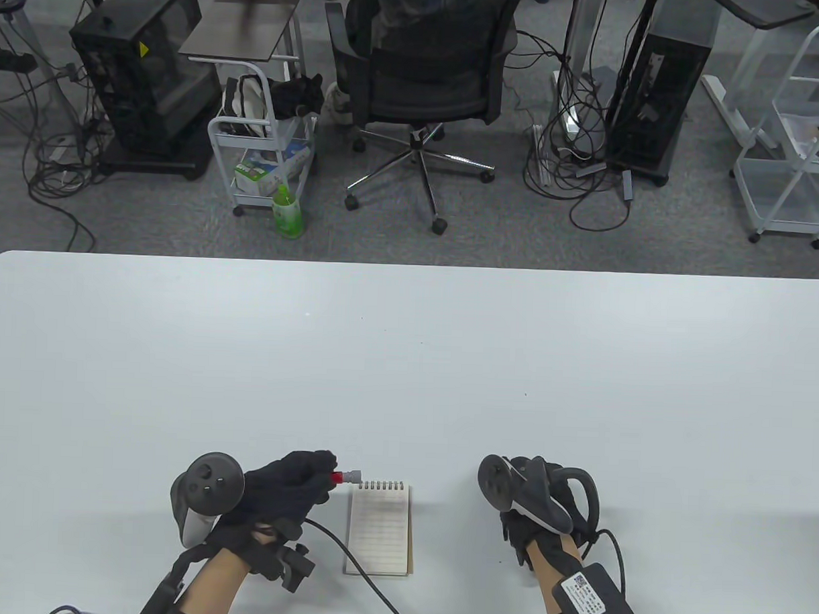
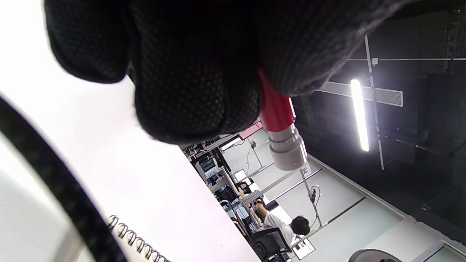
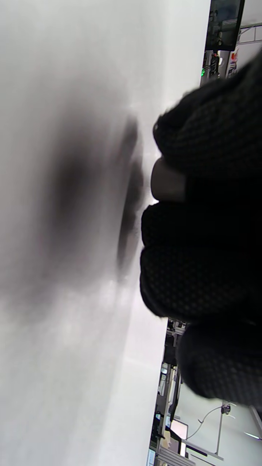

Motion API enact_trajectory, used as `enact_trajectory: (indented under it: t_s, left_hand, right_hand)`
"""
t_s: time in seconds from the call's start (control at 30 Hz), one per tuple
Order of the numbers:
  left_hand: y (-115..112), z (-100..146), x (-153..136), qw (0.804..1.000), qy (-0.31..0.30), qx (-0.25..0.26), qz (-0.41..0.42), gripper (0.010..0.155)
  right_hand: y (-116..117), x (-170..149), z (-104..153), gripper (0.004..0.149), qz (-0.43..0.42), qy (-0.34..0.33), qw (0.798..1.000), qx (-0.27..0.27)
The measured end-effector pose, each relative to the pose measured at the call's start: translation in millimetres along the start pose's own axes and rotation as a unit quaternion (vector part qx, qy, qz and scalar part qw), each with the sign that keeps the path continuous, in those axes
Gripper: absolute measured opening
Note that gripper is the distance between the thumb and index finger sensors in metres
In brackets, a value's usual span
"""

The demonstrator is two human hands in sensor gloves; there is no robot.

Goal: Stamp flower pattern stamp onto notebook

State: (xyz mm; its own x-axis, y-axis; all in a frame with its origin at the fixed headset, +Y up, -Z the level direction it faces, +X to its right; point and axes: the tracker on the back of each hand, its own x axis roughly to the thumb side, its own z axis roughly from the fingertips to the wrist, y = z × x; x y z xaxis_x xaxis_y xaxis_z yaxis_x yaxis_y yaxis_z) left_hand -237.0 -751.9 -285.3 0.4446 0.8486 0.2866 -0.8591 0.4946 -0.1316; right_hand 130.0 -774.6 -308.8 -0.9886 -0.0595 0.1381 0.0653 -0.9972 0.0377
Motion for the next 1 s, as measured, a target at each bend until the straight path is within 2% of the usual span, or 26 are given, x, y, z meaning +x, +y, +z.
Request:
enact_trajectory:
  t_s: [0.4,0.6,0.73,0.8,0.9,1.0]
  left_hand:
    - [-2,0,0,1.000,-0.001,-0.008,-0.011,0.043]
    - [-3,0,0,1.000,0.000,-0.009,-0.013,0.043]
    - [-3,0,1,1.000,-0.004,-0.016,-0.019,0.043]
    - [-4,0,2,0.999,-0.006,-0.020,-0.027,0.043]
    - [-5,0,3,0.999,-0.008,-0.023,-0.037,0.043]
    - [-5,1,4,0.999,-0.011,-0.025,-0.047,0.043]
  right_hand:
    - [2,3,-1,0.046,0.030,-0.009,1.000,0.001]
    - [0,-1,0,0.057,0.025,0.000,1.000,0.017]
    - [-13,0,6,0.064,-0.004,-0.005,0.999,-0.036]
    - [-19,7,11,0.069,-0.031,-0.027,0.997,-0.059]
    - [-20,22,15,0.076,-0.065,-0.066,0.994,-0.052]
    - [-20,39,20,0.081,-0.126,-0.131,0.982,-0.051]
